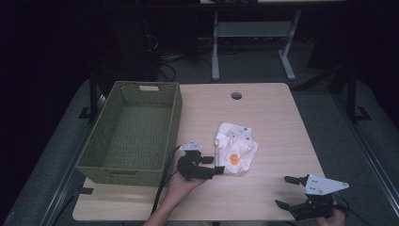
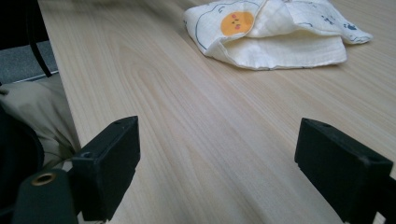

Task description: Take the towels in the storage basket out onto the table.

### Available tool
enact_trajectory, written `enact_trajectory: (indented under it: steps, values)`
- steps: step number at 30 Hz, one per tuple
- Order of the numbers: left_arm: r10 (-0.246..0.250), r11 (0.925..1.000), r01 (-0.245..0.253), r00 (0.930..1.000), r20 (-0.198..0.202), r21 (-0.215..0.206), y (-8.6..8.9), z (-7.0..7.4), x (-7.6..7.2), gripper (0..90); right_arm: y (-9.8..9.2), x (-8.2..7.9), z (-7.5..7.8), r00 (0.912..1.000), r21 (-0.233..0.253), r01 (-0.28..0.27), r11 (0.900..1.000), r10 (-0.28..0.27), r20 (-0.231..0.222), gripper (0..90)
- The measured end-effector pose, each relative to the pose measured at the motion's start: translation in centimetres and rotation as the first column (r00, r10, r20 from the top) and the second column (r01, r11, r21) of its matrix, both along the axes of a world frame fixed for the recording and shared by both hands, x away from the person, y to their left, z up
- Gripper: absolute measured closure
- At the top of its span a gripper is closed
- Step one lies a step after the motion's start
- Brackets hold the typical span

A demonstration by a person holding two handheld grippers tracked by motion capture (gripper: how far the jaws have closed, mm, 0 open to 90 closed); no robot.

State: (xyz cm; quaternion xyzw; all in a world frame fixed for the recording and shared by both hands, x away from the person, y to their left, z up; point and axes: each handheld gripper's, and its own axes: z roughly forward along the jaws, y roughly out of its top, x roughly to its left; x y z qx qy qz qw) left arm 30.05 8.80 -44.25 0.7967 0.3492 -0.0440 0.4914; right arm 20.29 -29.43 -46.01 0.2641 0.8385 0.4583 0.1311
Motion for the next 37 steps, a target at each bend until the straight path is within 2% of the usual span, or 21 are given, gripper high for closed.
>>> enact_trajectory:
  steps: [2,13,21,29,37]
  values:
    - [0.0,1.0,0.0,1.0,0.007,0.009,0.2,-0.1,-0.3,33.3,0.0,0.1,-0.1,1.0,-0.003,-0.001,1.0,0.001,-0.002,13.8]
    - [0.005,1.0,-0.005,0.9999,0.01,0.003,1.1,-0.7,-1.7,31.3,0.0,0.1,-0.1,0.9999,-0.005,0.007,1.0,-0.007,-0.009,13.8]
    - [0.011,0.9996,-0.011,0.9999,0.011,0.027,1.4,-1.4,-2.4,31.1,0.0,0.1,-0.2,0.9999,-0.006,0.008,1.0,-0.008,-0.015,13.8]
    - [0.016,0.9993,-0.017,0.9989,0.044,0.034,1.6,-1.2,-3.2,30.3,-0.1,0.2,-0.3,0.9998,-0.004,0.004,1.0,-0.004,-0.018,13.8]
    - [0.013,0.9996,-0.014,0.9988,0.047,0.025,1.8,-1.4,-3.5,28.5,-0.3,0.1,-0.2,0.9998,0.003,0.005,1.0,-0.005,-0.019,13.8]
